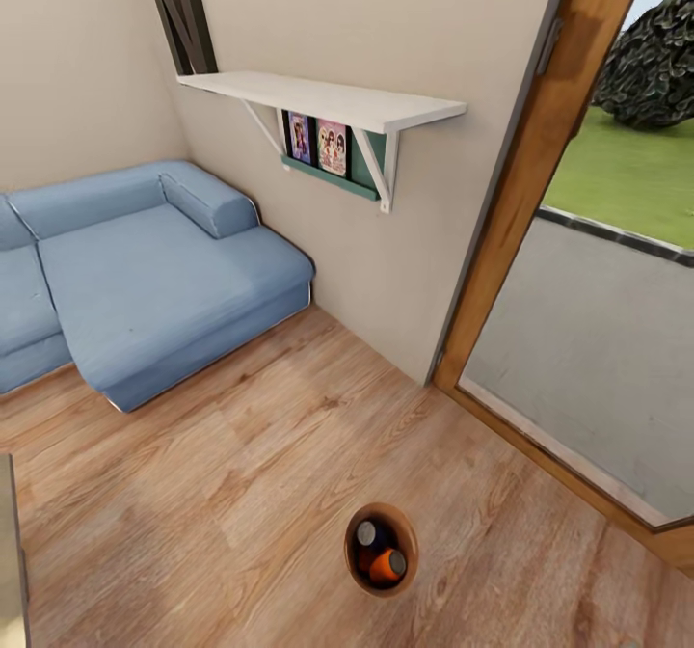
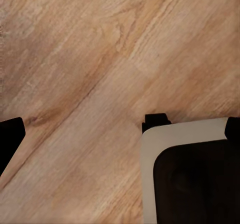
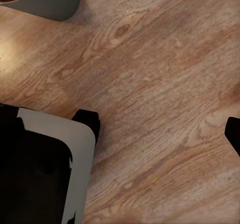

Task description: Put the three can of soda from the living room inside the tash can in the kitchen.

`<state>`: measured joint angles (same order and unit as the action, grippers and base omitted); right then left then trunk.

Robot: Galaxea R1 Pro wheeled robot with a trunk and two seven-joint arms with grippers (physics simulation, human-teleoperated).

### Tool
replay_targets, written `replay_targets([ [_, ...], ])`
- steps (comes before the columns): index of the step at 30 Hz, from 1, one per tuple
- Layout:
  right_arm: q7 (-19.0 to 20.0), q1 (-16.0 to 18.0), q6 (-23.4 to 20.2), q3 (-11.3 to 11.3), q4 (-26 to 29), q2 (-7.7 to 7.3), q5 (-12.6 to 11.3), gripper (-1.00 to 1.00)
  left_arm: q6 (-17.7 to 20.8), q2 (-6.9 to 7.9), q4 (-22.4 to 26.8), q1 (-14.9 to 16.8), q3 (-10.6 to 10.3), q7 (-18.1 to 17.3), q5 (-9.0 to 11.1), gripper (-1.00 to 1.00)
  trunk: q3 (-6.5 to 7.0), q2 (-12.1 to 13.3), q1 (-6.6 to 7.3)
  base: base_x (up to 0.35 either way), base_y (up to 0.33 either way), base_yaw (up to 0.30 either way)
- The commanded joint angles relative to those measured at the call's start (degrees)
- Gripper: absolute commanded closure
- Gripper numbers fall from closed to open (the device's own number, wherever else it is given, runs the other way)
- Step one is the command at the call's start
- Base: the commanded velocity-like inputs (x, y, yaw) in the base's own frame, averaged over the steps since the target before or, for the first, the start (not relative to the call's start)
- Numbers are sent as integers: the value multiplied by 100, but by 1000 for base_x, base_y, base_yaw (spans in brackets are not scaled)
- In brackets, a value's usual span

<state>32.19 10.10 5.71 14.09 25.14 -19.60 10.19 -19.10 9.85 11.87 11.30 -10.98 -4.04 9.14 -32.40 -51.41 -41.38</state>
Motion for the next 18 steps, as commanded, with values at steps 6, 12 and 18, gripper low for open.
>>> replay_targets([
  [6,-1,0,0,-3,0,0,0,-100,0,0,0,2,0,0,0,-100,108,242,132,0,0,0],
  [12,0,0,0,0,0,0,0,-100,-2,1,0,2,0,0,0,-100,216,483,264,0,0,0],
  [18,-1,-2,0,0,0,0,0,-100,0,1,0,1,0,0,0,-100,324,723,396,0,0,0],
])
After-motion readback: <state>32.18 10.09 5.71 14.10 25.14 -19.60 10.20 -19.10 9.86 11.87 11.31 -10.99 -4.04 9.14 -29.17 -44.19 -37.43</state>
